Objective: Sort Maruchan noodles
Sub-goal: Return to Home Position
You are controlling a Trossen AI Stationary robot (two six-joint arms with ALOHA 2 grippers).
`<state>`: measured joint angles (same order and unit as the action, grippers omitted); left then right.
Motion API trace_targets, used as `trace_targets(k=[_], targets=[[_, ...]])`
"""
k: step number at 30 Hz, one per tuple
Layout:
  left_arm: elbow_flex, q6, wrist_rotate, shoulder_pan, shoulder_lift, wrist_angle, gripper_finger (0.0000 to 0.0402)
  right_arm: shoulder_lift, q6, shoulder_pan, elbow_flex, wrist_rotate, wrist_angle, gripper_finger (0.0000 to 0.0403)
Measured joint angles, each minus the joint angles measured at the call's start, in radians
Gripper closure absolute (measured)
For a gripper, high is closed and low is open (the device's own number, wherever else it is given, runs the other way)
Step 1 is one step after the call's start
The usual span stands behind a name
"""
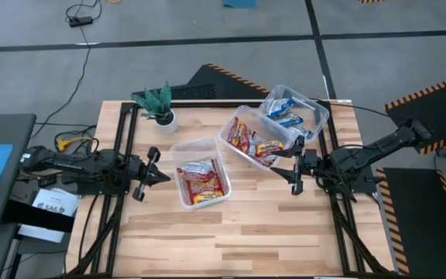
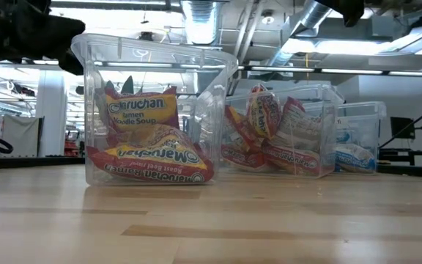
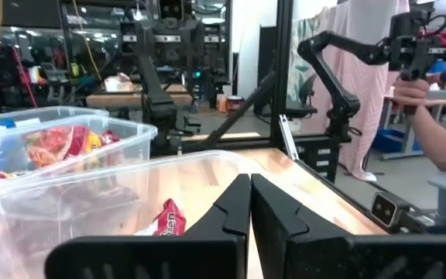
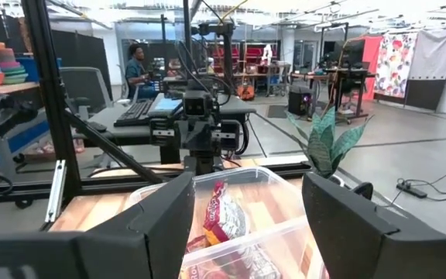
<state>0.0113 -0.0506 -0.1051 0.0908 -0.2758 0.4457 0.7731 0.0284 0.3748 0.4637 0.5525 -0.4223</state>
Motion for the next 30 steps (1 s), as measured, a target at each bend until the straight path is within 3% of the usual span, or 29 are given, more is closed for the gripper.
trace_targets(k=[4,7,10,14,20,23,27,30], targets=[[0.000,-0.003,-0.022,-0.040,0.119,-0.118,0.0401,-0.003,-0.002,0.005,0.000,0.053,0.028,0.0153],[0.002,-0.013,-0.043,-0.070,0.210,-0.252,0.0401,-0.022,-0.020,0.006,0.000,0.125,0.093,0.0189],[0.002,-0.034,-0.063,-0.088,0.276,-0.338,0.0401,-0.072,-0.060,0.007,0.000,0.170,0.218,0.0260],[0.002,-0.056,-0.066,-0.091,0.262,-0.341,0.0401,-0.175,-0.161,0.004,0.000,0.181,0.442,0.0380],[0.003,-0.058,-0.044,-0.091,0.258,-0.332,0.0401,-0.360,-0.328,0.011,-0.005,0.179,0.744,0.0386],[0.003,-0.043,-0.042,-0.091,0.257,-0.318,0.0401,-0.438,-0.259,0.010,-0.066,0.122,0.669,0.0395],[0.003,-0.041,-0.040,-0.091,0.257,-0.313,0.0401,-0.522,-0.066,0.003,-0.220,-0.077,0.402,0.0396],[0.003,-0.041,-0.040,-0.091,0.257,-0.307,0.0401,-0.549,0.006,-0.032,-0.301,-0.155,0.269,0.0394]])
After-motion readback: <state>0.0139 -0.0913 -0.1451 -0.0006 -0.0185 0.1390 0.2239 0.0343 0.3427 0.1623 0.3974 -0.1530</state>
